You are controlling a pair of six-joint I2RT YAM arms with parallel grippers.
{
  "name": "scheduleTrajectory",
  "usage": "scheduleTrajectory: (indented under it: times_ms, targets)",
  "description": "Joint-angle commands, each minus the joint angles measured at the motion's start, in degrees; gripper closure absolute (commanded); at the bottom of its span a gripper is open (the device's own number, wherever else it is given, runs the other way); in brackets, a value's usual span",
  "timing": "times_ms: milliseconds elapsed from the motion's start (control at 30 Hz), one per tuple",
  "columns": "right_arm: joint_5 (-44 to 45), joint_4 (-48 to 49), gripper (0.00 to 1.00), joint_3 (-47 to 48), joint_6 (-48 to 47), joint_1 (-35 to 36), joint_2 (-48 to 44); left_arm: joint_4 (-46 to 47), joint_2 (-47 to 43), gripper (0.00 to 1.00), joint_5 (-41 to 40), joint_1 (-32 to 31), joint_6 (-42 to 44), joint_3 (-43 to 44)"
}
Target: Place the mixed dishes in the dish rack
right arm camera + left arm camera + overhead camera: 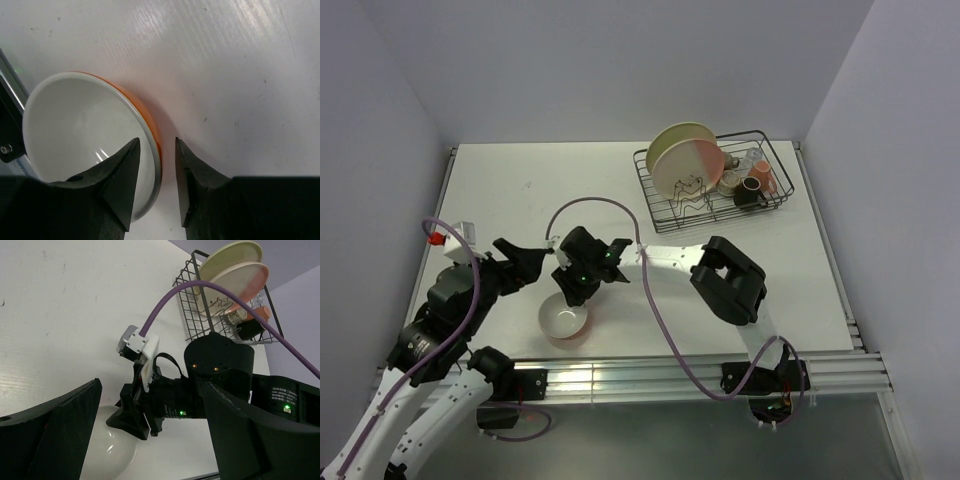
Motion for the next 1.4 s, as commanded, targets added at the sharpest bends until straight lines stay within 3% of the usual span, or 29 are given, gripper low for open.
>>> scheduleTrajectory:
  times_ms: [0,33,100,233,400,600,867,1000,1367]
  targets:
    - [1.6,0.1,0.59,2.4,2.7,-0.1,0.4,2.8,0.4,0.11,1.3,0.2,1.1,0.3]
    - [1.9,0.4,0.7,1.7,2.9,-0.3,0.1,2.9,0.3,0.11,1.5,0.2,0.9,0.0]
    - [2.0,1.3,0.84,0.8,2.9,-0.7,-0.7,3.2,-0.3,0.11,1.7,0.2,0.2,-0.7]
    - [2.9,4.2,0.96,-2.2,3.1,-1.4,-3.4,5.1,-1.8,0.11,3.2,0.2,-1.1,-3.8]
    - [-0.1,7.7,0.99,-4.9,2.1,-4.3,-8.1,10.3,-3.2,0.11,8.1,0.2,-1.6,-7.6]
    - [-8.3,7.9,1.0,-6.1,-7.9,-13.3,-15.8,19.8,0.3,0.08,15.1,0.2,0.1,-9.7]
    - [-13.9,0.8,1.0,-6.7,-24.8,-23.5,-24.6,33.3,16.8,0.05,24.5,0.9,-2.6,-7.4]
    - [-14.5,-1.1,1.0,-7.5,-29.3,-27.4,-29.5,41.7,25.2,0.04,33.7,6.1,-7.1,-4.5]
    - [-14.7,-0.6,1.0,-7.9,-29.3,-30.7,-32.5,62.9,40.8,0.01,57.7,8.7,-15.8,-0.7]
